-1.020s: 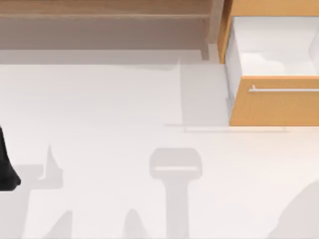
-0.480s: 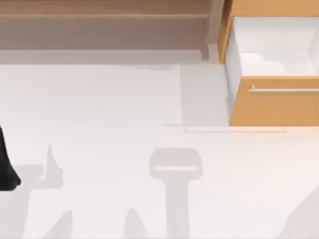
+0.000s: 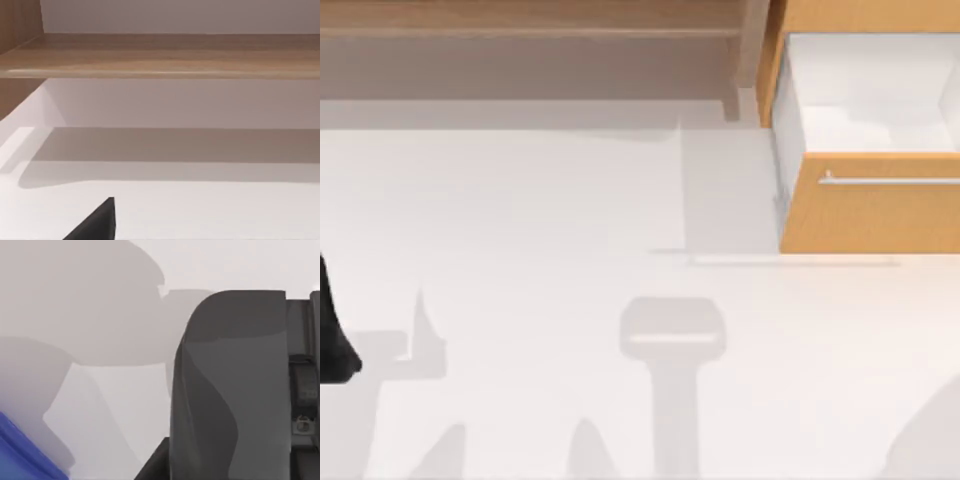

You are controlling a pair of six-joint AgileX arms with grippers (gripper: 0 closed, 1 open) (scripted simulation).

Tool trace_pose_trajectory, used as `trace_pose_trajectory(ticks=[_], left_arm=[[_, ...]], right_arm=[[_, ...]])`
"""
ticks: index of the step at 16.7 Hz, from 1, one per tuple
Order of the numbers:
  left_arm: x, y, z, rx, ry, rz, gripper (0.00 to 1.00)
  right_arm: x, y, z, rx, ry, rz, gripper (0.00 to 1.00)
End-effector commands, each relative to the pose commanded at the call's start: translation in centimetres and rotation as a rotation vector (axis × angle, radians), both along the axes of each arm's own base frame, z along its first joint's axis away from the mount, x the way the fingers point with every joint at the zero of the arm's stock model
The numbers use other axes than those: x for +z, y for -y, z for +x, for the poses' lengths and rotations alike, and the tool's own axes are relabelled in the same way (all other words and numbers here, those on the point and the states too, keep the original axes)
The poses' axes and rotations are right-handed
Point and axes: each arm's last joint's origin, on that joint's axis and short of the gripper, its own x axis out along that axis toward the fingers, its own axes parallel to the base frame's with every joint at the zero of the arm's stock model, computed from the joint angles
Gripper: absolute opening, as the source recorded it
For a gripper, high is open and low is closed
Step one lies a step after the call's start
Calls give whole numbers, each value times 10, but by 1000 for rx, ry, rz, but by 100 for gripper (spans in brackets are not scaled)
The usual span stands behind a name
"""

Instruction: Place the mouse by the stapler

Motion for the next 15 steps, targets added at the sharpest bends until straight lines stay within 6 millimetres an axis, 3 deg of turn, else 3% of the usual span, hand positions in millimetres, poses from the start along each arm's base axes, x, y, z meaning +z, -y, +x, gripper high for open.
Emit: trace_pose_trajectory(ticks=[15], left_arm=[[0, 0, 0, 0, 0, 0, 100]], right_arm=[[-20, 0, -2, -2, -40, 24, 0]])
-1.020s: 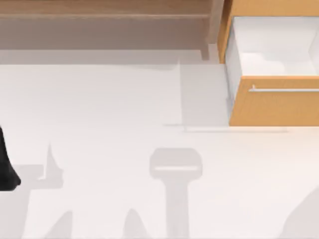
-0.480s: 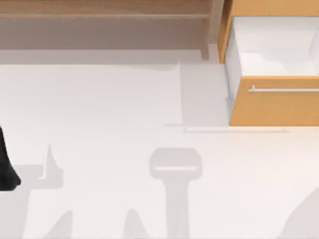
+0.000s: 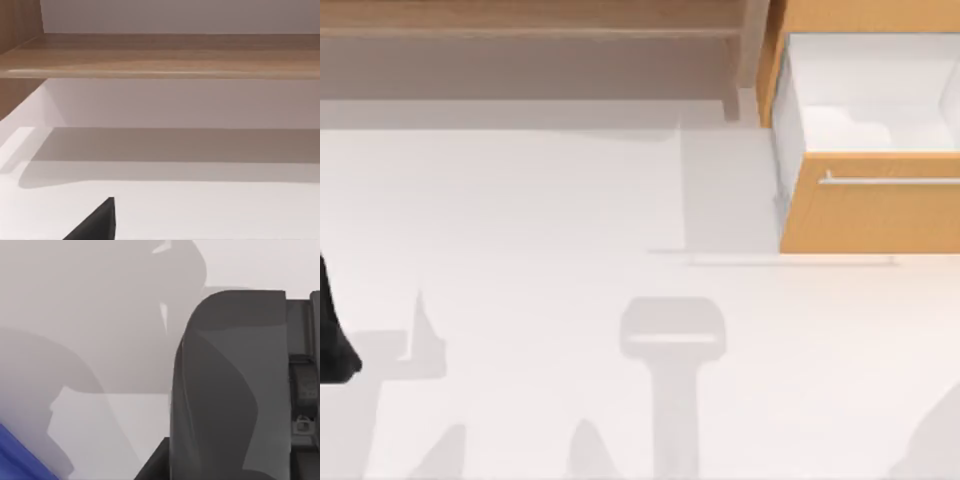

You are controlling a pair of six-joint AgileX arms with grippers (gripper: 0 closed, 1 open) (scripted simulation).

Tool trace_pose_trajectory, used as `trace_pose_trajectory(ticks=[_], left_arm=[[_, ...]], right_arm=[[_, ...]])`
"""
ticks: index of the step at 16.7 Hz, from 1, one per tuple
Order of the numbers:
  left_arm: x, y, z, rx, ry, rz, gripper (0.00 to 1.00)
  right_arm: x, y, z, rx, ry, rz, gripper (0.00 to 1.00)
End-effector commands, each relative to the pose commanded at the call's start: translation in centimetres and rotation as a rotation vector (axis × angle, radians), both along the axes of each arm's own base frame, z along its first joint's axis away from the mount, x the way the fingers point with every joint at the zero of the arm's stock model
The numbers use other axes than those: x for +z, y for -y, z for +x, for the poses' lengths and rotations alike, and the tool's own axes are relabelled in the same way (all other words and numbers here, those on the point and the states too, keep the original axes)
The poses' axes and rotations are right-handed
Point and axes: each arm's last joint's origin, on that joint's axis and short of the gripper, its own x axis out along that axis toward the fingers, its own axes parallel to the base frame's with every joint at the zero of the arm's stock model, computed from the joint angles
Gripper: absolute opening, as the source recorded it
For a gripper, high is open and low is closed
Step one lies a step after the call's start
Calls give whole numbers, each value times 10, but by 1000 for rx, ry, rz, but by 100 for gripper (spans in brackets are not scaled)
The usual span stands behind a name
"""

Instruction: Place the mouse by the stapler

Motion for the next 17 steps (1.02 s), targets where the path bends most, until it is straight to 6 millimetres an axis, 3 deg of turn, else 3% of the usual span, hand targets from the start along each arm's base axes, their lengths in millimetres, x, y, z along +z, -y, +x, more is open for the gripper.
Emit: trace_pose_trajectory(ticks=[13, 17], left_arm=[[0, 0, 0, 0, 0, 0, 100], [0, 0, 0, 0, 0, 0, 100]], right_arm=[[0, 0, 0, 0, 0, 0, 98], [0, 0, 0, 0, 0, 0, 100]])
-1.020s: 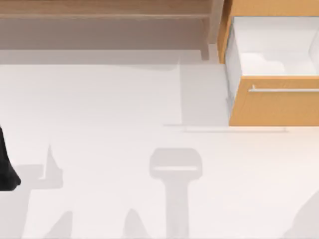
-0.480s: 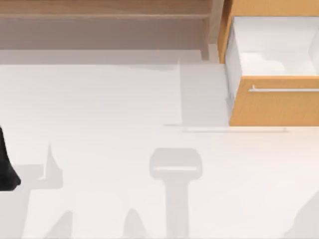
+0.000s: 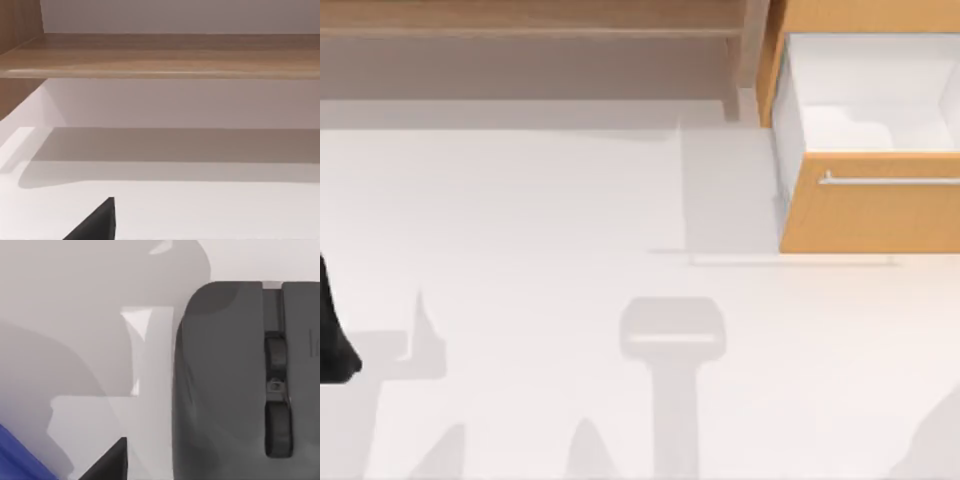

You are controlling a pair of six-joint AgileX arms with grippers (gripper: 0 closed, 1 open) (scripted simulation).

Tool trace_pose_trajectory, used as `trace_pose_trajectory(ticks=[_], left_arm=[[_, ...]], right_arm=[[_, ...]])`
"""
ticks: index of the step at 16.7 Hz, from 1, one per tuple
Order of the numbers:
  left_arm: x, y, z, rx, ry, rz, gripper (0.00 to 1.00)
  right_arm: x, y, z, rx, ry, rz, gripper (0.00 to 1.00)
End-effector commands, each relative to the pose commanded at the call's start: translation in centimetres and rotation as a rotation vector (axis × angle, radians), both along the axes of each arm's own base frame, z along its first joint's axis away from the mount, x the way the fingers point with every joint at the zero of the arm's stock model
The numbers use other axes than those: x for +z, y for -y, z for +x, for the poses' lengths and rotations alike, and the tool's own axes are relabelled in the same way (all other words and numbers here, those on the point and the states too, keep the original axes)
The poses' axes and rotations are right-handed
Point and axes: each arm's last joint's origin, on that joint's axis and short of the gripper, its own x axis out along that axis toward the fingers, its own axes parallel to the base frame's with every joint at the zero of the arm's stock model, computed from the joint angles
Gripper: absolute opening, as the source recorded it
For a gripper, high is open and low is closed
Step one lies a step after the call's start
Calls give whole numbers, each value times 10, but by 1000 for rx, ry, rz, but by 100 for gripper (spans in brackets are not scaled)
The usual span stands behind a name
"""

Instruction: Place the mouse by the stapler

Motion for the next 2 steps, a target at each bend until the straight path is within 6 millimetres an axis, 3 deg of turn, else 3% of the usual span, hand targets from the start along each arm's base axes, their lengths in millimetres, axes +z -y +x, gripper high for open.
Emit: trace_pose_trajectory(ticks=[2], left_arm=[[0, 0, 0, 0, 0, 0, 100]], right_arm=[[0, 0, 0, 0, 0, 0, 100]])
